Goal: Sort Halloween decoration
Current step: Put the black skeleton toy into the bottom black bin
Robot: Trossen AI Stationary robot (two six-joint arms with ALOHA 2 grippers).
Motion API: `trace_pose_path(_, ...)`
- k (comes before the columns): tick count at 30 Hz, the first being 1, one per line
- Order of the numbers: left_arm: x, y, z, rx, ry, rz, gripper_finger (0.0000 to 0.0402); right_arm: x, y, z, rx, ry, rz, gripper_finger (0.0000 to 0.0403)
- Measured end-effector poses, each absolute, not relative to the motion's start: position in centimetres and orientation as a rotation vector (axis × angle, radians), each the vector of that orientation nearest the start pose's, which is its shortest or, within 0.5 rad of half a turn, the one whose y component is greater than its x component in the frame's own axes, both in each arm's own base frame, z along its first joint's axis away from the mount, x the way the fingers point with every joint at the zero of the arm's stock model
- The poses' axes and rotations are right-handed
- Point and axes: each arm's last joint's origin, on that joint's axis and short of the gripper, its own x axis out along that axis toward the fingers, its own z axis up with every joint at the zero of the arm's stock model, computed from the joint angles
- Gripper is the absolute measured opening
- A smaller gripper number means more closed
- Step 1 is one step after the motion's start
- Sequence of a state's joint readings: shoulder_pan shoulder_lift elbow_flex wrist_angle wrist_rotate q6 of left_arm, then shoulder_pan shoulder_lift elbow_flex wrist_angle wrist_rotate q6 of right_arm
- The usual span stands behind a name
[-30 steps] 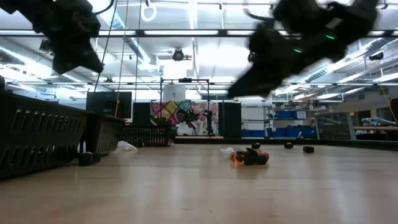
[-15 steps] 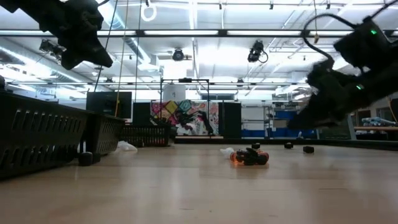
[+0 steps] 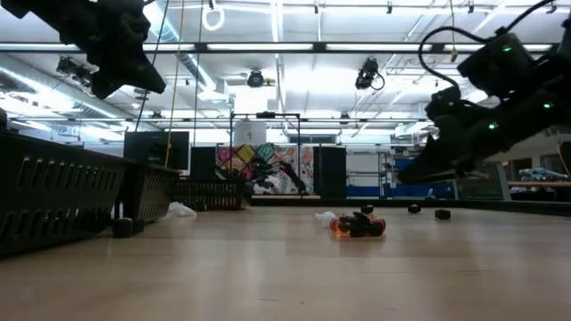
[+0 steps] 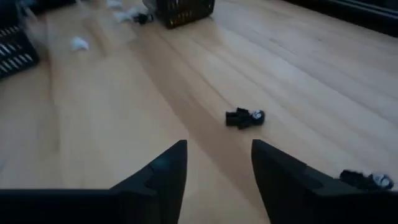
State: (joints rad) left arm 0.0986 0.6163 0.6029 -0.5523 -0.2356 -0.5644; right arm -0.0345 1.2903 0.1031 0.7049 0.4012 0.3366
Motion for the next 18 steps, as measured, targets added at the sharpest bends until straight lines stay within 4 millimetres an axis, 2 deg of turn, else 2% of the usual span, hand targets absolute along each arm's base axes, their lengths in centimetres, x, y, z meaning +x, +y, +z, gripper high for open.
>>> trace_pose_path(5,13.2,2.0,26.3,-0.506,0.439,0.474,0.005,18.3,-3.6,11.5,0.177,0.345,-0.542,0.0221)
trace_pose_path(10,13.3,2.1,26.2,-0.492,0.442,0.489,0.005,18.6,-5.4,10.4,0.194,0.356,-0.491,0.0254)
trace_pose_path(18,13.3,2.1,26.2,-0.466,0.441,0.504,0.005,21.6,-7.4,8.8,0.083,0.338,-0.445,0.0281)
